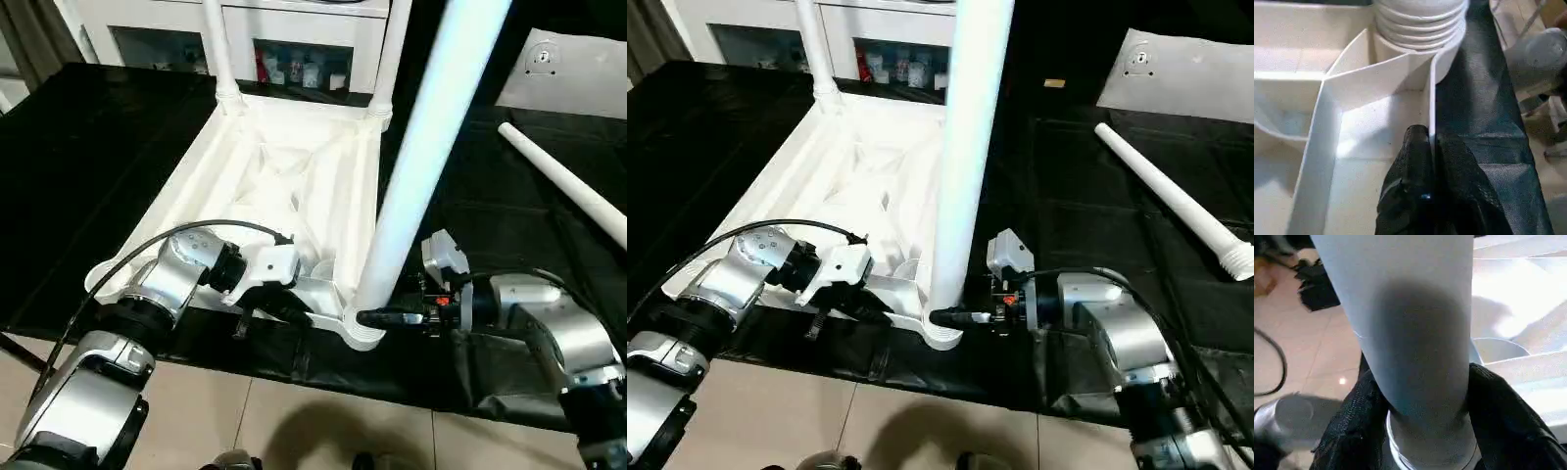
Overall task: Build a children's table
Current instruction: Rotate leg to tighten
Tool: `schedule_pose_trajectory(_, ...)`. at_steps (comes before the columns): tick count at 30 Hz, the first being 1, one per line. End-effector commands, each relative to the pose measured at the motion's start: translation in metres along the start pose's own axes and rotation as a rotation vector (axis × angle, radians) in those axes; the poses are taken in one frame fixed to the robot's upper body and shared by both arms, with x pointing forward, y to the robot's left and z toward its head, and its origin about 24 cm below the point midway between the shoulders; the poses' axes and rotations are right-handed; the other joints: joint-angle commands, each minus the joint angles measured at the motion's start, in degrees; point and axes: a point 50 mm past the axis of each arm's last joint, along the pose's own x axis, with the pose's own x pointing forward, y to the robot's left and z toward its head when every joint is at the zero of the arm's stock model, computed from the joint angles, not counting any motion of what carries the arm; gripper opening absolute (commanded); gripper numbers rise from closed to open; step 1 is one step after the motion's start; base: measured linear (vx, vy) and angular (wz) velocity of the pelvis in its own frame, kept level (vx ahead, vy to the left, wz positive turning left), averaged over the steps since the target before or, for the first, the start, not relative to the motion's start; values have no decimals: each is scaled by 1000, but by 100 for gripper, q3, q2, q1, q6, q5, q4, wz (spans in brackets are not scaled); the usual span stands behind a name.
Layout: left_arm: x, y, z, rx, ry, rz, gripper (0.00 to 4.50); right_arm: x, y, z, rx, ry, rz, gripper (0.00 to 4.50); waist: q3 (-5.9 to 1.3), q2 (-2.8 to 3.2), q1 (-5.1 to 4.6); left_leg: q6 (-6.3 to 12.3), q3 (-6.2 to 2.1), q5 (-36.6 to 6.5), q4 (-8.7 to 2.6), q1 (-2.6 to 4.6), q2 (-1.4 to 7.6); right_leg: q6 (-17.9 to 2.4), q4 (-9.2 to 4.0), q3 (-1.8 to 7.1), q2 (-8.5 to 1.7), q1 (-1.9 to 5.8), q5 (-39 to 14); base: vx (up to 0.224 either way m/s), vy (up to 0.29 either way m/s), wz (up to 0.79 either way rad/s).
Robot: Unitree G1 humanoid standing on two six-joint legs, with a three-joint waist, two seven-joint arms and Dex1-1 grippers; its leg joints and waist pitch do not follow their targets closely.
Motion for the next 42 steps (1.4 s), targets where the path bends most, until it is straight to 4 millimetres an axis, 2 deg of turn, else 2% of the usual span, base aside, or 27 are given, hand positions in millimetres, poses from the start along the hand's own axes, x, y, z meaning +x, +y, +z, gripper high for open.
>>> schedule_pose_trajectory(1, 13, 9, 14, -45, -34, 76, 0, 21, 11, -2, 64, -54, -33, 202, -309, -36, -47, 339, -3, -897, -439, 7, 168, -1228, -420, 344, -381, 315, -1509, 0, 0, 0)
schedule_pose_trajectory(3, 19, 12, 20, -76, -52, 128, 0, 32, 11, -6, 81, -37, -144, 202, -267, -35, -99, 167, -29, -1133, -473, 12, 140, -955, -512, 325, -389, 292, -2296, 0, 0, 0)
schedule_pose_trajectory(4, 19, 12, 20, -76, -52, 128, 0, 32, 11, -6, 81, -37, -144, 202, -267, -35, -99, 167, -29, -1133, -473, 12, 140, -955, -512, 325, -389, 292, -2296, 0, 0, 0)
schedule_pose_trajectory(5, 25, 15, 26, -101, -74, 178, 0, 43, 10, -9, 125, -39, -236, 202, -251, -47, -175, 110, -48, -1190, -488, -26, 114, -794, -542, 320, -380, 319, -2591, 0, 0, 0)
schedule_pose_trajectory(6, 31, 18, 32, -123, -95, 221, 0, 51, 9, -9, 177, -56, -310, 202, -250, -19, -219, 80, -60, -1279, -483, -3, 110, -771, -567, 311, -391, 274, -2746, 0, 0, 0)
schedule_pose_trajectory(8, 41, 22, 42, -163, -131, 294, 0, 65, 3, -10, 261, -78, -441, 201, -235, -29, -270, 40, -77, -1366, -493, -25, 92, -672, -603, 285, -384, 278, -2987, 0, 0, 0)
schedule_pose_trajectory(9, 49, 25, 49, -195, -157, 349, 0, 76, -1, -10, 304, -77, -522, 201, -224, 7, -355, -20, -87, -1526, -478, 8, 73, -614, -633, 270, -382, 223, -3214, 0, 0, 0)
schedule_pose_trajectory(10, 52, 26, 52, -208, -165, 371, 0, 80, -2, -10, 312, -73, -550, 201, -225, -29, -415, -9, -111, -1576, -480, -27, 54, -520, -660, 241, -377, 259, -3368, 0, 0, 0)
schedule_pose_trajectory(11, 52, 26, 52, -208, -165, 371, 0, 80, -2, -10, 312, -73, -550, 201, -227, -14, -419, 25, -110, -1557, -478, -20, 44, -484, -686, 237, -375, 259, -3377, 0, 0, 0)
schedule_pose_trajectory(12, 57, 29, 58, -224, -174, 425, 0, 89, -4, -7, 322, -69, -587, 201, -235, 11, -452, 92, -102, -1532, -486, -6, 58, -499, -698, 250, -364, 245, -3181, 0, 0, 0)
schedule_pose_trajectory(14, 61, 33, 64, -240, -181, 496, 0, 99, -8, -3, 348, -84, -639, 201, -252, 17, -495, 132, -102, -1427, -500, -35, 76, -652, -653, 257, -348, 258, -2755, 0, 0, 0)
schedule_pose_trajectory(17, 63, 35, 68, -253, -175, 547, 0, 107, -11, 2, 351, -115, -673, 201, -253, 25, -492, 176, -89, -1464, -499, -15, 80, -777, -641, 274, -348, 253, -2459, 0, 0, 0)
schedule_pose_trajectory(18, 62, 36, 69, -251, -177, 556, 0, 106, -13, 5, 333, -142, -677, 271, -265, 8, -492, 221, -80, -1412, -497, -29, 78, -815, -629, 283, -347, 270, -2317, 0, 0, 0)
schedule_pose_trajectory(19, 62, 36, 69, -251, -176, 558, 0, 106, -13, 6, 324, -148, -679, 271, -270, 14, -481, 235, -81, -1366, -496, -29, 83, -837, -617, 287, -352, 275, -2225, 0, 0, 0)
schedule_pose_trajectory(20, 60, 36, 68, -239, -171, 559, 0, 104, -14, 7, 315, -163, -685, 271, -276, 34, -483, 266, -79, -1278, -498, -41, 93, -909, -586, 298, -350, 283, -2007, 0, 0, 0)
schedule_pose_trajectory(21, 58, 35, 64, -224, -160, 553, 0, 98, -15, 7, 292, -172, -688, 298, -290, 13, -478, 295, -68, -1196, -491, -35, 95, -969, -569, 302, -342, 290, -1834, 0, 0, 0)
schedule_pose_trajectory(23, 56, 35, 61, -221, -153, 548, 0, 94, -15, 6, 270, -175, -682, 314, -303, 21, -456, 354, -44, -1034, -477, -29, 93, -1080, -543, 316, -340, 299, -1527, 0, 0, 0)
schedule_pose_trajectory(24, 54, 34, 60, -213, -149, 540, 0, 90, -15, 6, 255, -177, -678, 320, -313, 21, -452, 403, -42, -904, -472, -46, 84, -1138, -526, 313, -346, 330, -1354, 0, 0, 0)
schedule_pose_trajectory(26, 48, 31, 52, -182, -148, 504, 0, 69, -17, 5, 205, -198, -659, 332, -318, 17, -434, 470, -38, -821, -465, -46, 81, -1143, -527, 313, -347, 342, -1278, 0, 0, 0)
schedule_pose_trajectory(27, 46, 30, 49, -183, -146, 492, 0, 62, -17, 5, 187, -200, -656, 359, -338, 14, -416, 575, -33, -650, -450, -60, 93, -1211, -479, 323, -344, 369, -984, 0, 0, 0)
schedule_pose_trajectory(29, 41, 28, 43, -166, -140, 466, 0, 46, -18, 6, 140, -205, -628, 365, -341, 15, -401, 658, -26, -551, -442, -61, 94, -1310, -461, 320, -342, 376, -789, 0, 0, 0)
schedule_pose_trajectory(32, 34, 23, 35, -149, -139, 396, 0, 22, -19, 7, 70, -187, -573, 393, -347, 18, -373, 723, -19, -548, -426, -58, 99, -1355, -451, 326, -351, 382, -749, 0, 0, 0)
schedule_pose_trajectory(34, 26, 19, 30, -124, -143, 325, 0, 0, -18, 8, 11, -145, -473, 402, -327, 14, -327, 773, -15, -604, -425, -39, 106, -1367, -460, 318, -332, 377, -903, 0, 0, 0)
schedule_pose_trajectory(38, 22, 15, 27, -70, -141, 237, 0, -13, -17, 9, -40, -88, -365, 402, -323, 25, -312, 762, -10, -604, -423, -47, 111, -1384, -456, 320, -350, 364, -971, 0, 0, 0)
schedule_pose_trajectory(39, 21, 13, 25, -44, -130, 195, 0, -18, -16, 9, -53, -61, -312, 402, -339, -4, -280, 814, -1, -536, -410, -25, 114, -1396, -437, 335, -342, 372, -875, 0, 0, 0)
schedule_pose_trajectory(41, 19, 11, 24, -18, -119, 150, 0, -22, -14, 11, -73, -33, -249, 402, -344, 11, -244, 884, -3, -443, -400, -29, 114, -1442, -414, 332, -343, 368, -723, 0, 0, 0)
schedule_pose_trajectory(42, 17, 9, 22, -7, -112, 107, 0, -25, -13, 12, -87, -12, -193, 402, -349, 18, -187, 934, 5, -355, -395, -14, 135, -1485, -389, 335, -354, 354, -573, 0, 0, 0)
